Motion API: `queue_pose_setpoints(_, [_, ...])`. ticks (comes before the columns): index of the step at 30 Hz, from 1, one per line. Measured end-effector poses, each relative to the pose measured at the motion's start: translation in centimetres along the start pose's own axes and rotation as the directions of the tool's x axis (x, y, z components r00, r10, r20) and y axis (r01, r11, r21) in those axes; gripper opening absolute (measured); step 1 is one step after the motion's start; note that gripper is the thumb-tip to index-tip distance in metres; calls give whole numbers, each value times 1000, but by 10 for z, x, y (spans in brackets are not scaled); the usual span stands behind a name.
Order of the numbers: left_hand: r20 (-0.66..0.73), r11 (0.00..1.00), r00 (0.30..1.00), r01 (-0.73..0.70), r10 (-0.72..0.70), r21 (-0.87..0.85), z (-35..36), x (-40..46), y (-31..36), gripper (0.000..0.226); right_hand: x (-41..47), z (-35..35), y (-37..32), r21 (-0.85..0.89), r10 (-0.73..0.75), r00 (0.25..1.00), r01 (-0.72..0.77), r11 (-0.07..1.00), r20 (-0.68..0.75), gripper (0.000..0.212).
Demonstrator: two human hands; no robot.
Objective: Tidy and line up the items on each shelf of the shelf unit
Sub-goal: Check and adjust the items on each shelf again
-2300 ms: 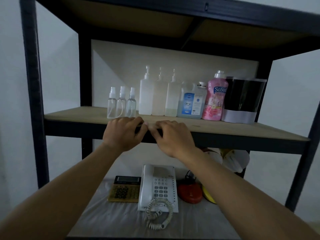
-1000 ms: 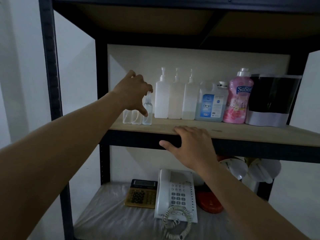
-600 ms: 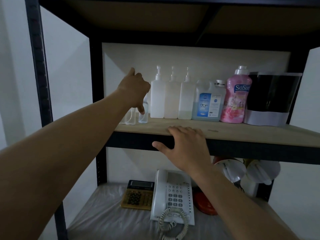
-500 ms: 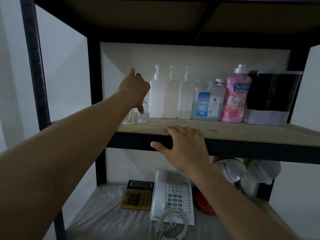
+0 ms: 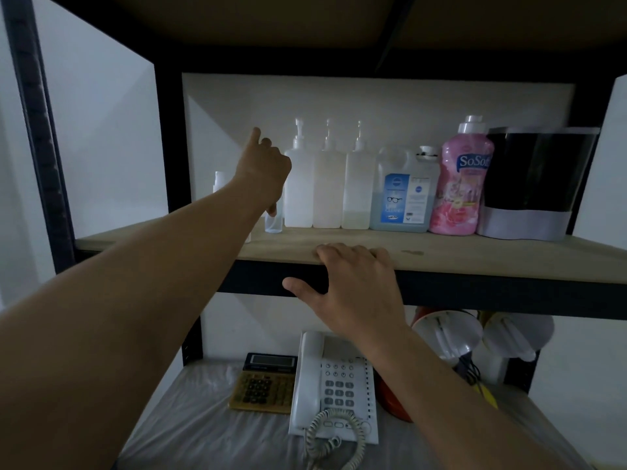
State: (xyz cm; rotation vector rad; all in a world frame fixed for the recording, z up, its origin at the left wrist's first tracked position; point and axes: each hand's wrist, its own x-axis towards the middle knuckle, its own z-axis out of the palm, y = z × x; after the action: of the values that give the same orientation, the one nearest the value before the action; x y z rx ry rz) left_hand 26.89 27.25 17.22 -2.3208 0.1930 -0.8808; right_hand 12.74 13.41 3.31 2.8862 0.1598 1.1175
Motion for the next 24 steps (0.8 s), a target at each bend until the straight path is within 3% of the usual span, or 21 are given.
queue_pose_setpoints(8, [30, 999, 999, 44, -43, -32, 6, 12, 7, 63, 1, 6, 1, 13, 3, 999, -2, 1000, -44, 81])
queue_pose_setpoints(24, [61, 991, 995, 90, -84, -98, 7, 26, 15, 53, 1, 9, 1, 32, -9, 997, 11, 999, -70, 78])
